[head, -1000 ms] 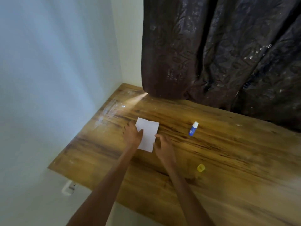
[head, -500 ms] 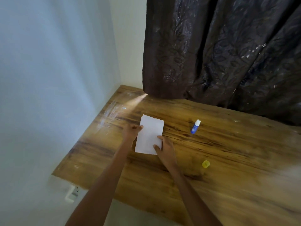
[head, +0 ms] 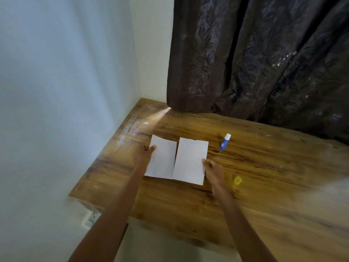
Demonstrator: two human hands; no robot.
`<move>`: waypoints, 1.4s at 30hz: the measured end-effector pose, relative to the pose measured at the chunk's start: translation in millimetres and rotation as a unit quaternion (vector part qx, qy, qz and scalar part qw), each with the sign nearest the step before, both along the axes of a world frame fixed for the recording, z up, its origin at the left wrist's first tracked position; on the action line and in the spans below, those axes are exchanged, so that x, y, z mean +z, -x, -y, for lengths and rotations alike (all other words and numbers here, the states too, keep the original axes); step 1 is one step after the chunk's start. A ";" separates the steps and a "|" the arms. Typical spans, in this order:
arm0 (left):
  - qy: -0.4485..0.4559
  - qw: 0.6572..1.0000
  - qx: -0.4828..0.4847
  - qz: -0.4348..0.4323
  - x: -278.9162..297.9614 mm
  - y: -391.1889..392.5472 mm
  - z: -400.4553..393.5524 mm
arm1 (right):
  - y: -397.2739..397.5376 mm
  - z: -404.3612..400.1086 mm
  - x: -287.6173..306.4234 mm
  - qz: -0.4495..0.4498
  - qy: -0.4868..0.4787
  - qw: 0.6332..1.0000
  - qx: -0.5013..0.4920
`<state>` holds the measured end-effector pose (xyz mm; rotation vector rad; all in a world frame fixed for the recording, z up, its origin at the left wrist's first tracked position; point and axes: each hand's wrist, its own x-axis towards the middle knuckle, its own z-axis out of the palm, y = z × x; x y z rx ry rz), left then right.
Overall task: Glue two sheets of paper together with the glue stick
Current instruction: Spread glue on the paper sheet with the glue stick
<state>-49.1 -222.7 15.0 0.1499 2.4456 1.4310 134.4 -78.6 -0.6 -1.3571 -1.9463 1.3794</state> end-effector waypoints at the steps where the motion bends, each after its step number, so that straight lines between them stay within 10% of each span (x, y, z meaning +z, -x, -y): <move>1: 0.034 0.999 -0.003 -0.034 0.0 1.3 2.1 | -6.7 -3.7 0.5 0.021 -0.019 1.000 0.008; 13: 0.233 0.942 -0.059 -0.232 -16.5 -20.6 3.0 | -35.2 -12.5 3.8 0.185 -0.117 0.971 0.093; 19: 0.232 0.827 -0.429 -0.279 -20.3 -53.1 -12.9 | -46.2 -20.1 8.8 0.085 -0.151 0.985 0.021; 25: 0.298 0.773 -0.474 -0.297 -24.9 -62.7 -29.7 | -40.1 -73.1 18.9 -0.005 -0.150 0.988 -0.045; 35: 0.267 0.807 -0.416 -0.324 -38.5 -82.5 -38.7 | 22.5 -114.4 -4.6 0.043 -0.106 0.993 0.010; 42: 0.276 0.821 -0.363 -0.342 -41.8 -68.4 -25.3 | 11.8 -72.9 10.0 -0.130 -0.082 0.988 0.012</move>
